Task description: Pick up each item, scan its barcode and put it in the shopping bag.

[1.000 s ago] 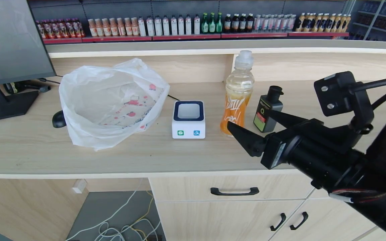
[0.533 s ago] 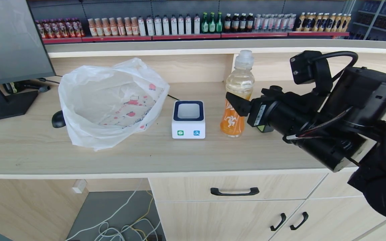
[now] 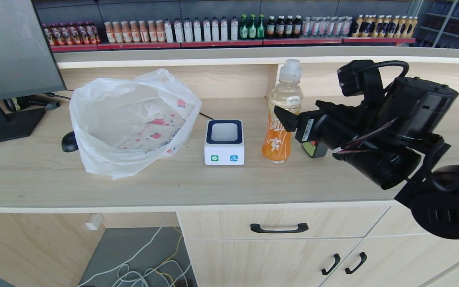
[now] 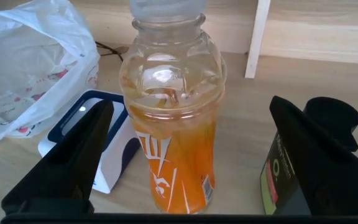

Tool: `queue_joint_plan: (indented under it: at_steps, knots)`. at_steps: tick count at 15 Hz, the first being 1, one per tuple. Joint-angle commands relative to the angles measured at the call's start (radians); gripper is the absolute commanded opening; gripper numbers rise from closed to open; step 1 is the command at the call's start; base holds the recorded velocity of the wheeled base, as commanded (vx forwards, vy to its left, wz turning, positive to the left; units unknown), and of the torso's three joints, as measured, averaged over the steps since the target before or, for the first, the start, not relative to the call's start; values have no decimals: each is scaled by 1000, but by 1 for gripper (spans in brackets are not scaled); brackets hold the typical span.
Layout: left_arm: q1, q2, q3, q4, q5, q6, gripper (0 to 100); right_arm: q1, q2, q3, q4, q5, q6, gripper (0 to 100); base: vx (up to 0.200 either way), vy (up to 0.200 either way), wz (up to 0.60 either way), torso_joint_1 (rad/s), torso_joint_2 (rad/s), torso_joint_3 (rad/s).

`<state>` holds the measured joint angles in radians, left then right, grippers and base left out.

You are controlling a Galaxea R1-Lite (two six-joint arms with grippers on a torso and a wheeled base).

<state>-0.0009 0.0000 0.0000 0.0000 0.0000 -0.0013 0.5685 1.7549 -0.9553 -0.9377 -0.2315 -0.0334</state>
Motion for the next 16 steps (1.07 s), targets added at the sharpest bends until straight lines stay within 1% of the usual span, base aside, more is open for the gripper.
queue_joint_plan:
  at_steps: [1,6,8,12,15,16]
  knots:
    - [1,0,0,0,0,0,100,-1,6,-3,0,-2,-5,100,0,0,0,0,0,0]
    - [1,0,0,0,0,1,100,1,31,3,-6,-5,-33,100,0,0,0,0,0,0]
    - [-1,0,0,0,0,0,100,1,71,3,-55,-6,-29,100,0,0,0,0,0,0]
    - [1,0,0,0,0,0,100,-13,109,1,-99,-6,-26,100,0,0,0,0,0,0]
    - [1,0,0,0,0,0,100,-18,160,-6,-181,-6,-29,100,0,0,0,0,0,0]
    - [1,0,0,0,0,0,100,-18,166,-6,-181,-6,-29,100,0,0,0,0,0,0]
